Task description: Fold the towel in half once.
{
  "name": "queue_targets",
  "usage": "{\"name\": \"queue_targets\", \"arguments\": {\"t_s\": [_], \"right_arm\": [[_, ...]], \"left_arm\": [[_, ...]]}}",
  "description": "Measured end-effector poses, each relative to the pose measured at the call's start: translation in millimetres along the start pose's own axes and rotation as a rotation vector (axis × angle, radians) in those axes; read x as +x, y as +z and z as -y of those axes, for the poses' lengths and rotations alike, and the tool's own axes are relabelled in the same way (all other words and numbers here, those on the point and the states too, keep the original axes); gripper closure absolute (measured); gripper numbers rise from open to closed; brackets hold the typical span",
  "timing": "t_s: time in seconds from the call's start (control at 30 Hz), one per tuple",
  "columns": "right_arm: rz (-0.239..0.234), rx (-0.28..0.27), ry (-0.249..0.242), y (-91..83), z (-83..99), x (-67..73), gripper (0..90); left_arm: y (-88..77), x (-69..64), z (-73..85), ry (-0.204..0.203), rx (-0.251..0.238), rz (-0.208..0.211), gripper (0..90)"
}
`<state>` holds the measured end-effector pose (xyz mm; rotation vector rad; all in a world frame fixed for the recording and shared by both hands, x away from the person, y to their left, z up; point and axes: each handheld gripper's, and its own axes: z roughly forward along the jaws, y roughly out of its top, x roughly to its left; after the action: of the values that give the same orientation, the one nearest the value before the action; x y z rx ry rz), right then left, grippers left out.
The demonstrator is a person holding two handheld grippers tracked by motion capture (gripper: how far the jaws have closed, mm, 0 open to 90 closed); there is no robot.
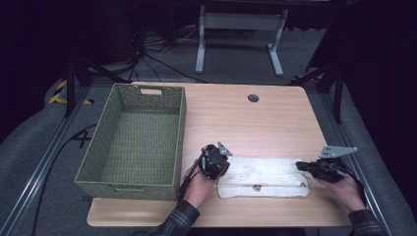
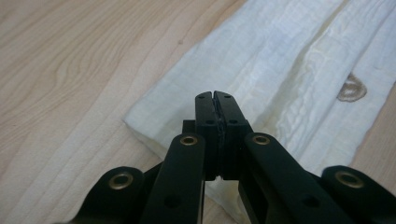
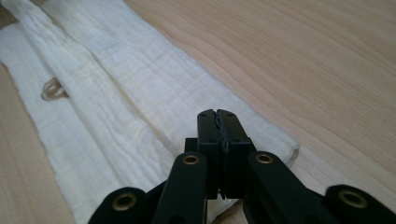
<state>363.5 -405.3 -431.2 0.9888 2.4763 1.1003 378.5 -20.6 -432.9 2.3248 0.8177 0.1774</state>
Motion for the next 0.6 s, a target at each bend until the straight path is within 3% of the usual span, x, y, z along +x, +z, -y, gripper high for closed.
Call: {"name": "queue_targets", "arguments": {"t_s": [0.13, 0.33, 0.43, 0.6], "right_arm": [[-0.013, 0.032, 0.003, 5.4, 4.1, -1.0, 89.4], [-0.035, 0.027, 0.008, 0.5, 11.9, 4.4, 89.4], [-0.039, 0.025, 0.004, -2.5, 13.7, 7.9, 89.3], [-0.046, 0.034, -0.008, -6.0, 18.2, 14.8, 89.2]], "left_arm": [[3.1, -2.4, 5.5, -0.001, 0.01, 0.021, 89.2], [1.4, -8.4, 10.1, 0.01, 0.0, 0.033, 89.1], [0.4, -12.6, 14.0, 0.004, 0.018, 0.046, 89.1], [-3.0, -18.5, 19.7, 0.033, 0.023, 0.066, 89.0]]}}
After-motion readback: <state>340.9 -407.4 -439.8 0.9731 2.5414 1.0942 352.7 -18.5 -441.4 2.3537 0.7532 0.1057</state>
